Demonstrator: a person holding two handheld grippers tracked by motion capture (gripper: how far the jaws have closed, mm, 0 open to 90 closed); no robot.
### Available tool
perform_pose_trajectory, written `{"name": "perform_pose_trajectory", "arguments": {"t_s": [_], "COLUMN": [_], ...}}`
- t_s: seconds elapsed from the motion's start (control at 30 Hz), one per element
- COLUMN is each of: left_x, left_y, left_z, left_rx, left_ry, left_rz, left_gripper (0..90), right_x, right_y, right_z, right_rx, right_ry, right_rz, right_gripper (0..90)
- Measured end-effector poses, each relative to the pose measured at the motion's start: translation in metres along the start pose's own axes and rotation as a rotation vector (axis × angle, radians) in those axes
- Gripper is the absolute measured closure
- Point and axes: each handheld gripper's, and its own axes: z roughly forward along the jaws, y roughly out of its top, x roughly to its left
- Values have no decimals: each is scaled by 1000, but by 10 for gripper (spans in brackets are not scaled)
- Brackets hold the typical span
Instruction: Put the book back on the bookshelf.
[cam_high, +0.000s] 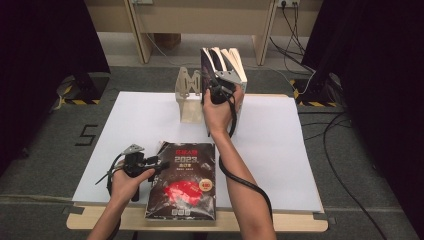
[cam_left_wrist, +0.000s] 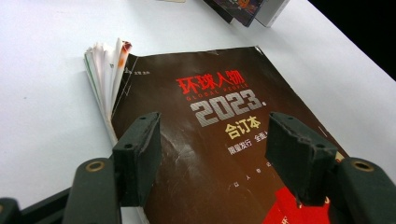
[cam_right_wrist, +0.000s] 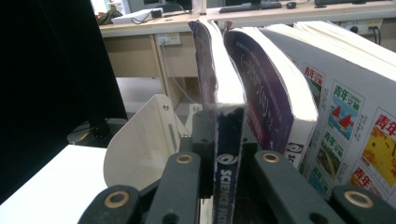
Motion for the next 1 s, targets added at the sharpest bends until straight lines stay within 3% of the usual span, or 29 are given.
{"name": "perform_pose_trajectory", "arguments": {"t_s": [0.4,1.0], "left_x": [0,2], "left_y": [1,-2], "left_z": [-1,1], "left_rx": [-2,2], "left_ry": [-5,-11], "left_rz": [-2,-6], "left_gripper": [357,358], "right_x": [-3,1], "right_y": [3,4], "right_z": [5,17], "right_rx": [-47,-56], "right_ry": [-14,-25], "right_rz": [14,13], "right_gripper": [848,849]}}
